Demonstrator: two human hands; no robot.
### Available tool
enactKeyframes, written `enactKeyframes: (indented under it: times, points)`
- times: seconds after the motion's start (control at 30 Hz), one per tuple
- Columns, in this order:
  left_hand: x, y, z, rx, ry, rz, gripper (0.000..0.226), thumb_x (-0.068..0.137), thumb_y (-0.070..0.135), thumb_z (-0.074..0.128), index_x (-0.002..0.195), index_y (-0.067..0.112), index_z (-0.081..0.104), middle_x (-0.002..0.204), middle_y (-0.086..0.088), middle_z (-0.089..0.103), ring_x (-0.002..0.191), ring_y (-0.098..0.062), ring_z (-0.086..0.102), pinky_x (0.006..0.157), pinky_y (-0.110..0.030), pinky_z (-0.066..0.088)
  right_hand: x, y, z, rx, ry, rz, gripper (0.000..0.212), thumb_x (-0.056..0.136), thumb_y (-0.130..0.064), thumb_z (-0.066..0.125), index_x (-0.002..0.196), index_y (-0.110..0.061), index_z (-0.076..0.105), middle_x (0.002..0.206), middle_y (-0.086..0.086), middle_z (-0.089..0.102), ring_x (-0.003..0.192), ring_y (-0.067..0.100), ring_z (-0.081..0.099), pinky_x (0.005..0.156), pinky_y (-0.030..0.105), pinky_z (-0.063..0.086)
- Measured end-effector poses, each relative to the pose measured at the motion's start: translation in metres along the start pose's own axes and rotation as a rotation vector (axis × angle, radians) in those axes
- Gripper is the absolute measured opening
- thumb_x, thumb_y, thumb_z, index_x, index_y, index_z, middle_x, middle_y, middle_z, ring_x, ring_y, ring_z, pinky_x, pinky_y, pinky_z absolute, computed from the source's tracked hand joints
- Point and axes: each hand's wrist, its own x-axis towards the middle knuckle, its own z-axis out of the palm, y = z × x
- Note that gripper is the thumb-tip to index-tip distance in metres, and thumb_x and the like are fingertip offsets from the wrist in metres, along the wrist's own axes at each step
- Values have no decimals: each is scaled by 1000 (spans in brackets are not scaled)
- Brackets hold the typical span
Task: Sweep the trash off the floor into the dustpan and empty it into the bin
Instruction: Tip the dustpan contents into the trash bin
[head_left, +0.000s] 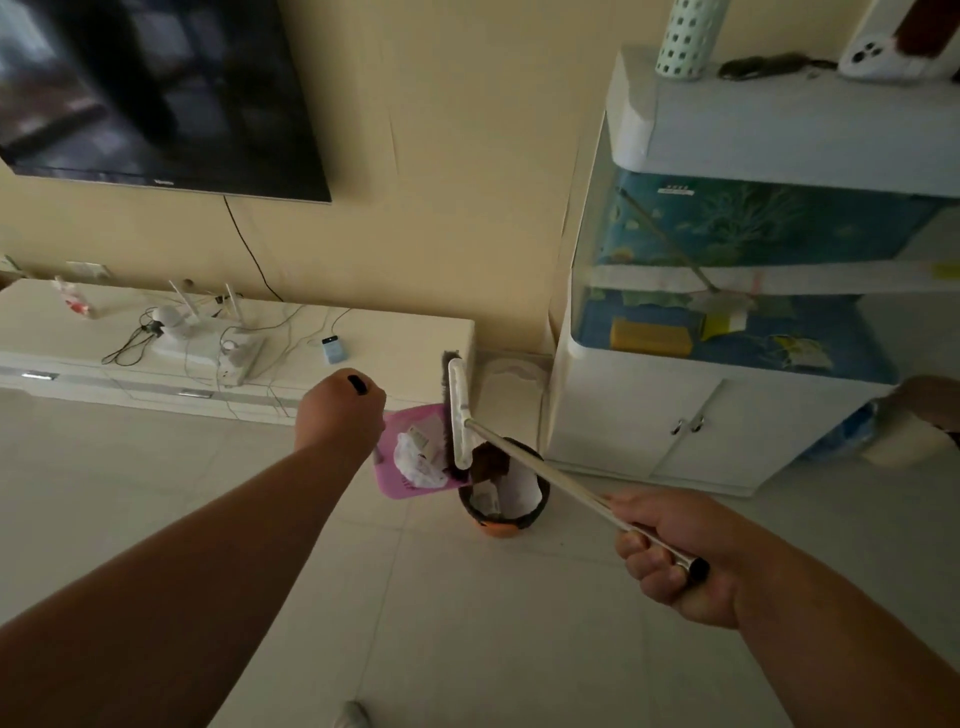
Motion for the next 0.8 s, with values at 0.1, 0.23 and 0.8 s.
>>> enactKeyframes:
  times: [0.1,0.23,0.8]
  points:
    - [0,16,16,20,-20,72,17,89,22,53,79,19,67,74,-6,78,72,-29,73,68,-40,62,-3,0,-7,38,8,-10,6,107,-19,50,107,-13,52,61,3,38,37,6,30,29,13,23]
    - [-3,34,38,59,-57,149,19,96,21,51,84,19,66,78,-8,74,77,-29,71,65,-36,58,2,3,-15,126,32,-22,13,106,-18,50,94,-15,47,61,2,38,36,6,30,28,13,24]
    - [-22,39,105,420,-238,508,18,105,22,53,107,16,71,81,-7,67,69,-25,60,62,-32,47,8,20,-40,214,190,-80,9,107,-16,45,98,-16,45,59,3,41,36,8,34,31,15,25]
